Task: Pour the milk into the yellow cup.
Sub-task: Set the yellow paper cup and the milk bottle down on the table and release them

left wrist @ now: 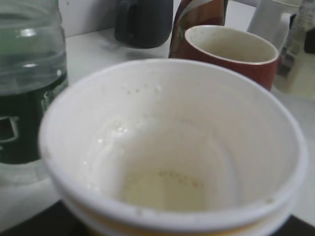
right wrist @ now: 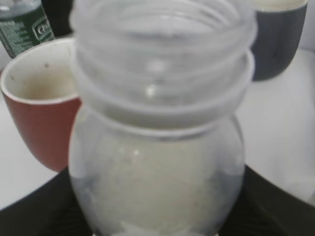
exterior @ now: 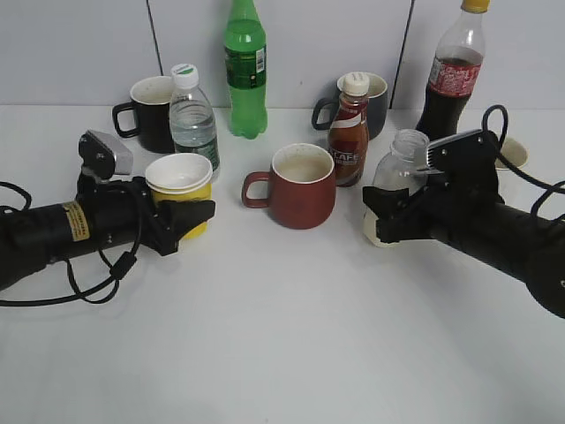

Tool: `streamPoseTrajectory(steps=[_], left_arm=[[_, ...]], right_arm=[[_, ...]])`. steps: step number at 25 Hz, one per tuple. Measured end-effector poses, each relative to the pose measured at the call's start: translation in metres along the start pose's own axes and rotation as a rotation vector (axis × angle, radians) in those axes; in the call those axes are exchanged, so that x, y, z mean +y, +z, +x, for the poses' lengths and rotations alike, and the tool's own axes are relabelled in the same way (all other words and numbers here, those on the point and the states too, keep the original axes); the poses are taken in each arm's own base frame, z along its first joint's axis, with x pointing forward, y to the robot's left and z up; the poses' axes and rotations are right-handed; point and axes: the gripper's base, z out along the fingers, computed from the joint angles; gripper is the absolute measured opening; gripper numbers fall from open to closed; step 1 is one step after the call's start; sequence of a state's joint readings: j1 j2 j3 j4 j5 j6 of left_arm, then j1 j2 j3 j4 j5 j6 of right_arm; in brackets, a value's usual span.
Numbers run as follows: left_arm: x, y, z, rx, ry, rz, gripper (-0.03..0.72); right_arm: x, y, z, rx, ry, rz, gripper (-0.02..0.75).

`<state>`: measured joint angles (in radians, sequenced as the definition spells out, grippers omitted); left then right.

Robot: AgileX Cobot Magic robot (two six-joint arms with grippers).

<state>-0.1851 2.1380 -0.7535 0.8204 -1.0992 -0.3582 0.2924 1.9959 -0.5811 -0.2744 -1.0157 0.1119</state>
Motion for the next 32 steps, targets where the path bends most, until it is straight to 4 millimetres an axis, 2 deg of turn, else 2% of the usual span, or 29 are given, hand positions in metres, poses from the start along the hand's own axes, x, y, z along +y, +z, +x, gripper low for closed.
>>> streamPoseTrajectory(steps=[5,11,15,16,21,28,32], left_arm=[[0.005,0.007,0.01,0.0,-0.016,0.0,0.412],[0.007,0.01,0.022,0.019,-0.008,0.002,0.419],[0.007,0.01,0.023,0.037,0.0,-0.003,0.519],[0.008,0.01,0.025,0.055,0.0,-0.008,0.567],[0.009,0.009,0.028,0.097,0.002,-0.023,0.603],[0.0,-0.005,0.019,0.108,-0.002,-0.044,0.606],[-0.007,-0.013,0.019,0.132,-0.009,-0.05,0.604]], right_arm=[[-0.004,0.003,0.011,0.022,0.015,0.038,0.447],[-0.005,0.006,0.016,-0.012,0.002,0.041,0.447],[-0.005,0.007,0.016,-0.018,0.001,0.04,0.447],[-0.005,0.007,0.016,-0.018,0.001,0.041,0.447],[-0.005,0.007,0.016,-0.019,-0.001,0.04,0.447],[-0.004,0.007,0.016,-0.018,-0.004,0.035,0.554],[-0.004,0.003,0.017,0.002,0.0,0.042,0.578]])
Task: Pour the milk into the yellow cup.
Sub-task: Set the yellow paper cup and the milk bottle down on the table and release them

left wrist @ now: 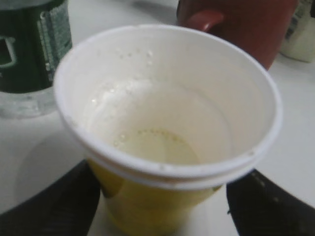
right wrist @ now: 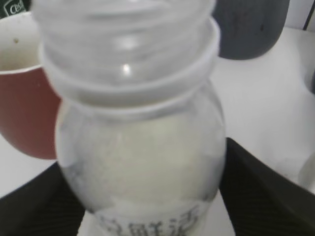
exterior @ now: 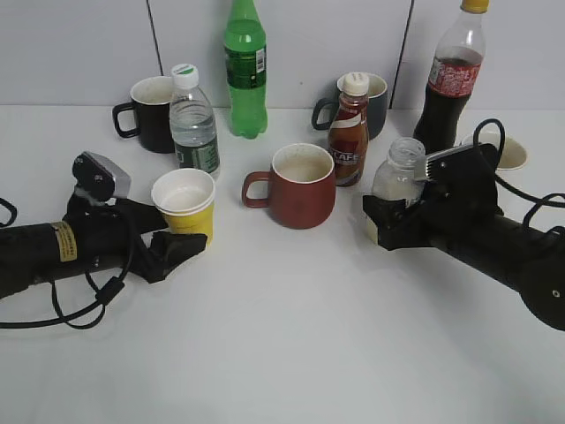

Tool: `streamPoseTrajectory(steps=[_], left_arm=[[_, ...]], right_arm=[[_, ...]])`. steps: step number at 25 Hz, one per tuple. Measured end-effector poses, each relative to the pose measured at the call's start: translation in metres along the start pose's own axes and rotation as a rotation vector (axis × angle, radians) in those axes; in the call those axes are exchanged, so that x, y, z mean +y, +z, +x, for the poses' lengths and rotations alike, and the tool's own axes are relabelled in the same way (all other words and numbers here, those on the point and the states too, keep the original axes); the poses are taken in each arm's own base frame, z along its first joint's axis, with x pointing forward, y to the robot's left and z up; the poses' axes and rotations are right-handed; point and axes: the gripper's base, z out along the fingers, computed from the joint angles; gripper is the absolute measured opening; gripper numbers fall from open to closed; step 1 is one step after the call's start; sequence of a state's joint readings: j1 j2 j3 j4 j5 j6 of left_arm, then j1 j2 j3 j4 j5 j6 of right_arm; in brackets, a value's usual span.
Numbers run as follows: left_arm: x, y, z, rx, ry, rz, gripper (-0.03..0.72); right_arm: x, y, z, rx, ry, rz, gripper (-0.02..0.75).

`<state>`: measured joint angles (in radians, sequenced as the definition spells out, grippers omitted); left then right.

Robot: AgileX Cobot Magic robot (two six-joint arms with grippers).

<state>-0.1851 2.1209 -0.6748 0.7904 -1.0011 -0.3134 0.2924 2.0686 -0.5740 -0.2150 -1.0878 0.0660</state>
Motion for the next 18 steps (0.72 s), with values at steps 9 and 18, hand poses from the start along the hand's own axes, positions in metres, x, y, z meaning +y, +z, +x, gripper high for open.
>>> streamPoseTrajectory(steps=[9,18], left_arm=[[-0.002,-0.023,-0.011,0.152,0.055,-0.098,0.596],[-0.006,-0.058,-0.03,0.243,0.002,-0.271,0.589]], right_arm=[[0.002,-0.025,-0.008,0.104,-0.001,0.02,0.586],[0.01,-0.048,-0.031,0.235,0.094,-0.023,0.586]])
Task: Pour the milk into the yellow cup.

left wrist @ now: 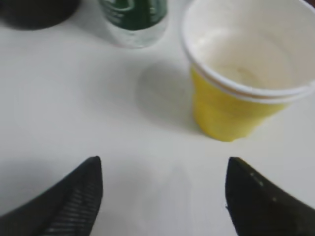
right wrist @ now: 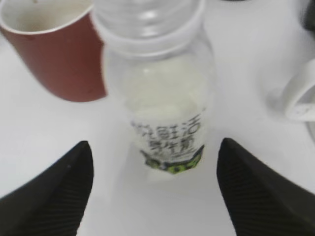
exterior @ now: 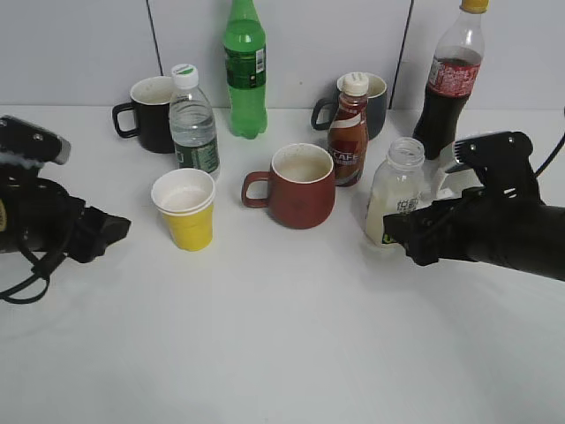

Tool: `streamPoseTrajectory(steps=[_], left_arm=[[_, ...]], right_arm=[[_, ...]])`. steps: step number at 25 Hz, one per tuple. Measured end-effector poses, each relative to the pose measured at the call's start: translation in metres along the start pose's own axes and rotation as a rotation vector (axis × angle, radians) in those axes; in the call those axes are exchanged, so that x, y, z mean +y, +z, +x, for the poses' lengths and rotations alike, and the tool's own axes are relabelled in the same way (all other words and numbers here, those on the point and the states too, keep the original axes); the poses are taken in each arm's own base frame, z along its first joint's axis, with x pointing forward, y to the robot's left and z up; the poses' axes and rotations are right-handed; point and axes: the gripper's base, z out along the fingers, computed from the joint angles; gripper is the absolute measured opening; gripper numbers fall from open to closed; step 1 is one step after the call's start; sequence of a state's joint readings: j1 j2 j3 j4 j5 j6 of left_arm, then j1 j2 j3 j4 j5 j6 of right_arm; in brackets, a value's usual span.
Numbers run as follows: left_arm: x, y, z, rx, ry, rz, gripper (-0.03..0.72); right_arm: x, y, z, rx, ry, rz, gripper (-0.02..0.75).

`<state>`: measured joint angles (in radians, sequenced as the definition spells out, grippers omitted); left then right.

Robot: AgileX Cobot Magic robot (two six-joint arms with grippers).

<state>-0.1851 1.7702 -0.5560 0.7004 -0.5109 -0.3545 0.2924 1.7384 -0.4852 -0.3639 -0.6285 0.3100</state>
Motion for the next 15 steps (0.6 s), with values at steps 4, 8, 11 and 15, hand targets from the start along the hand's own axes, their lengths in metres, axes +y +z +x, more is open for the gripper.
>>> streamPoseTrajectory(steps=[4,8,11,15], left_arm=[[0.006,-0.038,-0.017,0.071,-0.195,-0.197,0.587],[-0.006,-0.065,-0.027,0.103,-0.325,-0.254,0.587],[-0.016,-0.08,-0.03,0.146,-0.328,-0.261,0.587],[-0.033,-0.12,-0.04,0.254,-0.308,-0.296,0.587]], right_arm=[[0.005,-0.018,-0.007,0.09,0.027,-0.011,0.586],[0.006,-0.041,-0.018,0.138,0.059,0.057,0.586],[0.016,-0.06,-0.028,0.136,0.032,0.086,0.585],[0.035,-0.087,-0.034,0.167,-0.025,0.125,0.551]])
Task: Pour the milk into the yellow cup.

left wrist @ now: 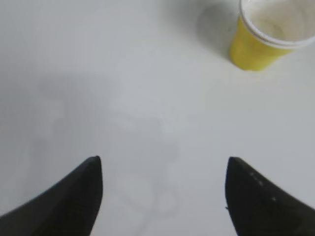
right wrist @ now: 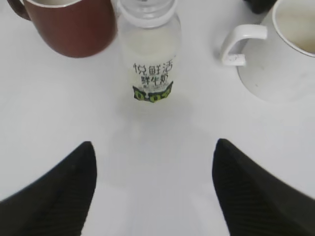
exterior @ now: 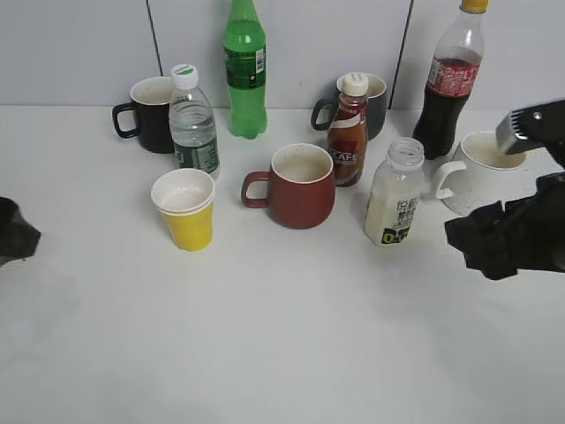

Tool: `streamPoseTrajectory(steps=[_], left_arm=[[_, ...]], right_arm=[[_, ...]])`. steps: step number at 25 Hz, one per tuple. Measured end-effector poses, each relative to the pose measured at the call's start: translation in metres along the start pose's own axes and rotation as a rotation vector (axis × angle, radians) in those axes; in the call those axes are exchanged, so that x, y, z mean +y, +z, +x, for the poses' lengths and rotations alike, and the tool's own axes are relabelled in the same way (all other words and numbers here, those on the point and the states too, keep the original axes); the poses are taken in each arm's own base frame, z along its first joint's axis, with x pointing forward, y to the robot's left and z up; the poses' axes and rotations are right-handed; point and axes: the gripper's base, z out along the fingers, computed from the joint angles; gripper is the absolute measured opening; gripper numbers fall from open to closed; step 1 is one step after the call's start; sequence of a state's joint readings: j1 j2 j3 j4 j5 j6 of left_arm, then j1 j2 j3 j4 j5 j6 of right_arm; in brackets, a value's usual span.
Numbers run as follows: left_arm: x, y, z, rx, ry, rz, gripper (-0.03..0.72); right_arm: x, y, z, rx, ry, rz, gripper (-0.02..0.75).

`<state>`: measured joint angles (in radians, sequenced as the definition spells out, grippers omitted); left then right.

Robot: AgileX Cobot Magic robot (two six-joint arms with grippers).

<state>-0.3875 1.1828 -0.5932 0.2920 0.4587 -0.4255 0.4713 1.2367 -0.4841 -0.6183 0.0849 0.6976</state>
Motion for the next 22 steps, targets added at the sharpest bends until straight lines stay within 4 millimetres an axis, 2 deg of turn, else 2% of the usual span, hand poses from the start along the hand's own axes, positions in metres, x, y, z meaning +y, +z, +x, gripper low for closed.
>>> streamPoseTrajectory(steps=[1,3,5,6,8,9,12,13,14,18,19,22], left_arm=[[0.002,-0.019,0.002,0.026,0.001,-0.023,0.587],[0.004,-0.037,0.004,0.042,-0.011,-0.041,0.587],[0.012,-0.072,0.013,0.052,-0.063,-0.054,0.586],[0.012,-0.072,0.013,0.052,-0.063,-0.054,0.586],[0.021,-0.112,0.034,0.016,-0.118,-0.033,0.585],[0.021,-0.114,0.035,0.007,-0.121,-0.029,0.585],[0.03,-0.147,0.063,-0.032,-0.078,-0.002,0.585],[0.03,-0.147,0.063,-0.032,-0.078,-0.002,0.585],[0.034,-0.165,0.083,-0.096,-0.047,0.034,0.585],[0.041,-0.184,0.113,-0.243,-0.037,0.083,0.578],[0.041,-0.184,0.113,-0.243,-0.037,0.083,0.578],[0.045,-0.188,0.145,-0.369,-0.003,0.121,0.552]], right_arm=[[0.003,-0.008,0.0,0.001,-0.009,0.007,0.538],[0.006,-0.024,0.001,0.022,-0.014,0.032,0.512],[0.007,-0.042,0.001,0.035,-0.025,0.032,0.486],[0.008,-0.05,0.001,0.058,-0.012,0.024,0.475],[0.01,-0.068,0.001,0.094,-0.032,-0.02,0.459],[0.011,-0.077,0.003,0.12,-0.036,-0.037,0.456],[0.012,-0.103,0.011,0.18,-0.022,-0.092,0.449],[0.011,-0.114,0.017,0.198,-0.017,-0.102,0.449],[0.009,-0.121,0.023,0.227,-0.027,-0.098,0.449],[0.001,-0.155,0.043,0.249,-0.054,-0.084,0.449],[-0.002,-0.164,0.048,0.219,-0.066,-0.082,0.449],[-0.008,-0.182,0.061,0.109,-0.103,-0.079,0.449]])
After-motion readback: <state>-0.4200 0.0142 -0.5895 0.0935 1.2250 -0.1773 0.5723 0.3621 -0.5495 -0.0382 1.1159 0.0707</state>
